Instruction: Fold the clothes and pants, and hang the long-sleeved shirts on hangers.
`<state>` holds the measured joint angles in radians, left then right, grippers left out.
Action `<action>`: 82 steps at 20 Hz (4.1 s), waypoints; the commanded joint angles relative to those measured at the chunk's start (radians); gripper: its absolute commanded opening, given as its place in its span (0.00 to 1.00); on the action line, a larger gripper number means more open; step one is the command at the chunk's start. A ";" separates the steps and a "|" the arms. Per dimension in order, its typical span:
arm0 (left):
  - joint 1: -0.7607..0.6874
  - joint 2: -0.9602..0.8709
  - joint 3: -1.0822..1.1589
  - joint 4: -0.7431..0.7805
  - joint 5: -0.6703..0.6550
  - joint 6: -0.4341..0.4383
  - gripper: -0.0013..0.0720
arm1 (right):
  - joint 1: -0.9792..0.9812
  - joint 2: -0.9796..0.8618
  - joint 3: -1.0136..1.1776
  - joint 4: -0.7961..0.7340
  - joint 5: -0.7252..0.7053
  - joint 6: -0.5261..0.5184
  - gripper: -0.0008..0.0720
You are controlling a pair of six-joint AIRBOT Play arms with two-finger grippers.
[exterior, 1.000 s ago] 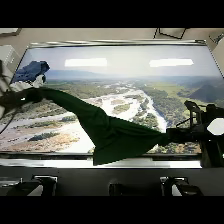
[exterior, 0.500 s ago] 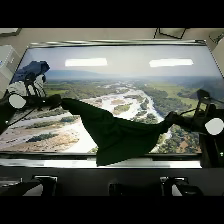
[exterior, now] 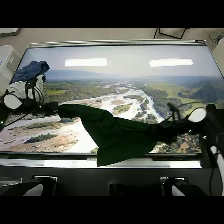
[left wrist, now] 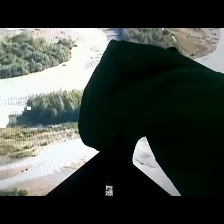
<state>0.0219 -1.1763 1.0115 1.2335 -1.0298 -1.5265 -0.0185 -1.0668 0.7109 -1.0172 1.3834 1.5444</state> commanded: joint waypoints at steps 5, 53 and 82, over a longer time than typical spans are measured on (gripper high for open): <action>0.002 0.001 0.001 0.005 -0.022 0.028 0.05 | 0.270 -0.008 -0.266 0.257 -0.261 0.058 0.95; 0.132 0.066 -0.014 -0.002 0.164 -0.012 0.06 | 0.011 -0.169 0.368 -0.340 -0.490 0.383 0.06; 0.386 -0.128 -0.460 -0.391 -0.175 0.352 0.65 | -0.525 -0.268 0.345 -0.176 0.215 -0.066 0.76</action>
<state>0.4568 -1.3029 0.5659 0.8654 -1.2716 -1.1839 -0.5426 -1.3357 1.0603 -1.1942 1.5906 1.4868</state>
